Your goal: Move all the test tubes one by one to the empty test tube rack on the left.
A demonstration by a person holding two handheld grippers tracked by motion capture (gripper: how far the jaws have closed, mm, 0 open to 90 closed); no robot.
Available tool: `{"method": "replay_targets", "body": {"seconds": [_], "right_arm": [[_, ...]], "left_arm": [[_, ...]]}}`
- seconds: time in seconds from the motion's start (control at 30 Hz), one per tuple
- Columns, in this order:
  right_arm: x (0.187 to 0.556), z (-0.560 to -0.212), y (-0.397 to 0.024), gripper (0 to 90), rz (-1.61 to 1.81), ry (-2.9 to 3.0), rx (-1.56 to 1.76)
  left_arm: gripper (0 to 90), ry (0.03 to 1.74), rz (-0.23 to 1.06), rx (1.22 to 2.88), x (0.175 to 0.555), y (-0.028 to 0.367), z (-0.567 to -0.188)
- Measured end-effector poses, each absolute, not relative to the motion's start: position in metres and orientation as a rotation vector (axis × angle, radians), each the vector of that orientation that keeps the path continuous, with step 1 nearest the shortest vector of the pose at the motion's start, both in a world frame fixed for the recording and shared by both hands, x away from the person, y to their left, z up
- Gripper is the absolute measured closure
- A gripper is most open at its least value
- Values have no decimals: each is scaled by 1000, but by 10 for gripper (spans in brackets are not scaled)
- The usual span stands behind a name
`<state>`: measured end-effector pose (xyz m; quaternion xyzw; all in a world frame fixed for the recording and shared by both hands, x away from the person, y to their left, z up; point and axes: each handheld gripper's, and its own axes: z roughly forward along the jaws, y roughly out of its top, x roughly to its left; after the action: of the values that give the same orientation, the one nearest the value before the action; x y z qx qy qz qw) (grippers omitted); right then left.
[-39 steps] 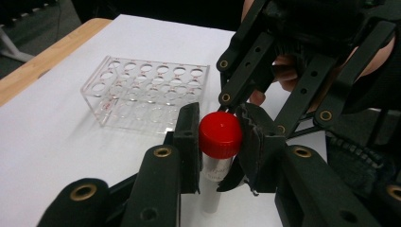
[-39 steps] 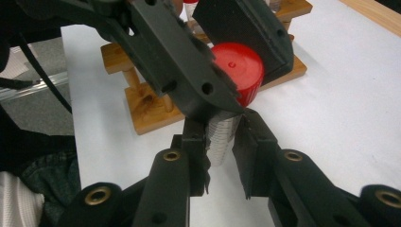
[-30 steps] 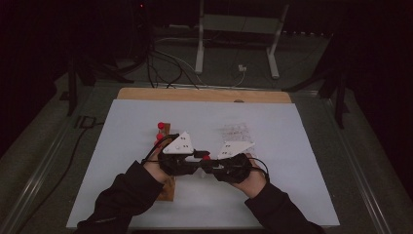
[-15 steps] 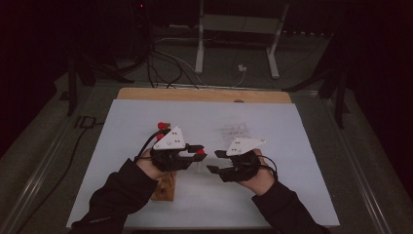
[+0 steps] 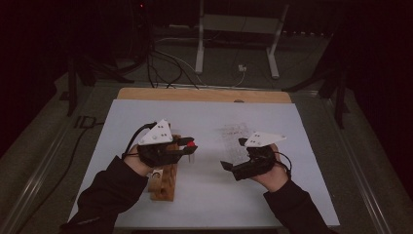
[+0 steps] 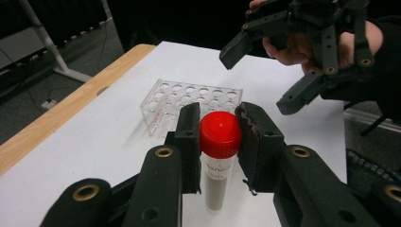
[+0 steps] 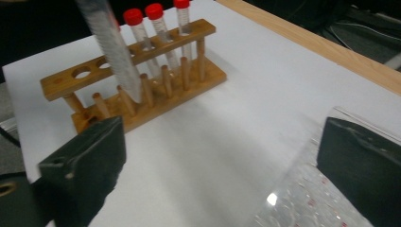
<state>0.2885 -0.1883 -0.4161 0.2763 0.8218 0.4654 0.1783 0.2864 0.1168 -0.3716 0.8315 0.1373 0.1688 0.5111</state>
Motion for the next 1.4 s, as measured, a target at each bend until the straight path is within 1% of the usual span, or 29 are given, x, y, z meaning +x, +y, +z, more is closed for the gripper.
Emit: {"method": "replay_targets", "body": {"seconds": [0.07, 0.63, 0.97, 1.4], "right_arm": [[290, -416, -190, 0, 1314, 2333, 779], [290, -414, -194, 0, 1311, 2307, 767], [290, -414, -195, 0, 1331, 2305, 774], [290, -413, -196, 0, 1338, 2307, 772]], "left_arm": [[720, 335, 411, 2002, 286, 120, -369], [720, 411, 474, 1966, 278, 158, -364], [720, 463, 512, 1957, 270, 183, -370], [720, 511, 514, 1961, 265, 198, -388]]}}
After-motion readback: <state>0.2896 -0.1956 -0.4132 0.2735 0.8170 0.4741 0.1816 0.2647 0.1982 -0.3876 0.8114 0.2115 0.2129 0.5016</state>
